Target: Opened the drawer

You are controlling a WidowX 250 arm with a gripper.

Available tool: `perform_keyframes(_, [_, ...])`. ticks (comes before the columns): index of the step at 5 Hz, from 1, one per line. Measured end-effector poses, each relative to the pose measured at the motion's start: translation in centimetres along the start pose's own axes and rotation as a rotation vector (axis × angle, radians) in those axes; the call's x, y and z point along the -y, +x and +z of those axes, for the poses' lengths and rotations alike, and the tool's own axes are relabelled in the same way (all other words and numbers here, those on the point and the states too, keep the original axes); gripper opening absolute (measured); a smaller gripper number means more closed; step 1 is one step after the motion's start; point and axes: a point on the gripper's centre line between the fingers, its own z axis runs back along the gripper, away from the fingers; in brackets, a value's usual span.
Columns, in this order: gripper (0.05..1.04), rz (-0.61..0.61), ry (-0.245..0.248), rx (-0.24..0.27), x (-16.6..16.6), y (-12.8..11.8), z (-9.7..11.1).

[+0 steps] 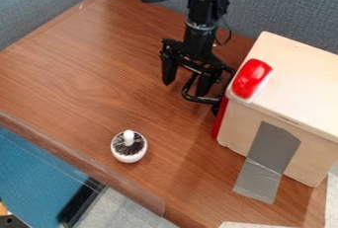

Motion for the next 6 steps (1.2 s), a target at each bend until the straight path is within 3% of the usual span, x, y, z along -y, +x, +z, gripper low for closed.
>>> perform_keyframes(2, [0.366, 0.006, 0.013, -0.006, -0.8, -0.3, -0.2])
perform_keyframes(3, [0.176, 0.067, 0.021, -0.01, -3.3, -0.5, -0.1])
perform_keyframes(4, [0.135, 0.114, 0.047, -0.016, -6.2, -0.9, -0.1])
perform_keyframes(6, [0.13, 0.136, 0.07, -0.025, -8.2, -1.3, -0.1])
